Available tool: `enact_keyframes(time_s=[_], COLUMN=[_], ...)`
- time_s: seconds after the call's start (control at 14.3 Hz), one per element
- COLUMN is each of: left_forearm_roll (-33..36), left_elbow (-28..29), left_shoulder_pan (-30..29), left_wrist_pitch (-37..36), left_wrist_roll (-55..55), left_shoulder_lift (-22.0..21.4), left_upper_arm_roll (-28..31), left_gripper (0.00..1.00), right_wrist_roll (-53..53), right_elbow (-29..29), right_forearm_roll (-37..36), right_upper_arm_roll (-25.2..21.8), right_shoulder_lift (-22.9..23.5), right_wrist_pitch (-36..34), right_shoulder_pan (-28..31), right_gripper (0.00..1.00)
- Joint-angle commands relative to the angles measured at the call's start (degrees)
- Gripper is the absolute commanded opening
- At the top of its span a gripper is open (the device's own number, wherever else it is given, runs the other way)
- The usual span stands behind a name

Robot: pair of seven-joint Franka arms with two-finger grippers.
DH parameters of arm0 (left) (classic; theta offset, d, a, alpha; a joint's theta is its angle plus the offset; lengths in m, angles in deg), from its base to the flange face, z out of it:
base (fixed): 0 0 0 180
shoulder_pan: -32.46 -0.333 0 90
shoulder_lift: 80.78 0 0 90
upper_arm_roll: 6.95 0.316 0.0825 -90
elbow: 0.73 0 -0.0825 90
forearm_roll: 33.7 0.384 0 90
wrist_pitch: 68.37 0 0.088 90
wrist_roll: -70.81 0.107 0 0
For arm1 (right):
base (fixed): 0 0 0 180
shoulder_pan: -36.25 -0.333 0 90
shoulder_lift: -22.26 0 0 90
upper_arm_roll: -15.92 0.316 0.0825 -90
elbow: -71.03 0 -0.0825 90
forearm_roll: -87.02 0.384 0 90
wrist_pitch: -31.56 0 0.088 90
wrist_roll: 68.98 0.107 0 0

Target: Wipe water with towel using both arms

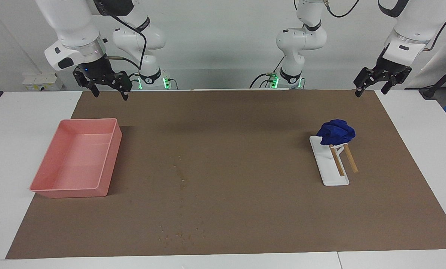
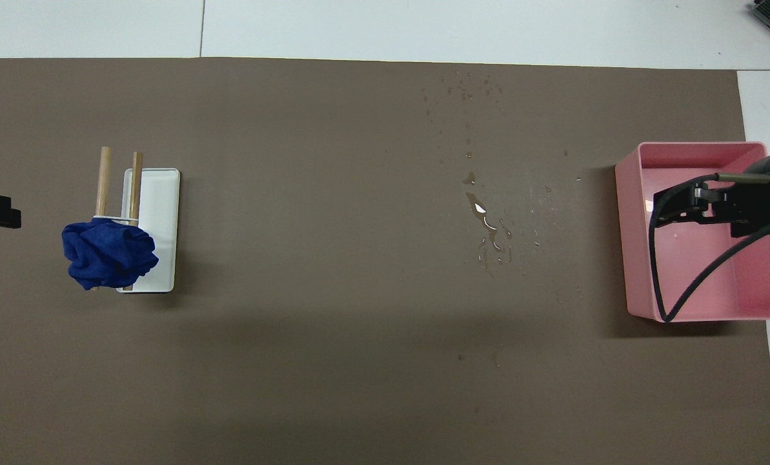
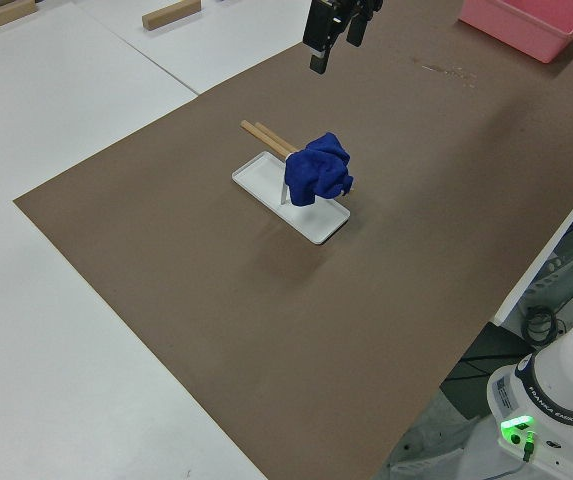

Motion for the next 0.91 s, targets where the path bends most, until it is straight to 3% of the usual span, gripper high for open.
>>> enact_keyframes(time_s=[0.0,0.49,0.84], left_forearm_roll=[1.1,1.1,1.1], left_elbow=[0.9,1.3,5.7], left_shoulder_pan=[0.3,0.2,-0.7], left_wrist_pitch=[1.2,1.6,6.6], left_wrist_roll=[0.2,0.2,0.6], left_shoulder_lift=[-0.6,-0.7,-2.3], left_upper_arm_roll=[0.3,0.3,0.3], left_gripper=[1.0,1.0,1.0], right_wrist_roll=[0.2,1.1,2.3], right_elbow=[1.8,2.2,2.8], right_forearm_roll=[1.0,1.0,1.0], right_upper_arm_roll=[0.4,0.0,0.0], right_shoulder_lift=[-1.5,-1.7,-1.9], right_wrist_pitch=[0.7,1.8,2.8], right_shoulder_pan=[1.0,0.4,0.3], right_gripper=[1.0,1.0,1.0])
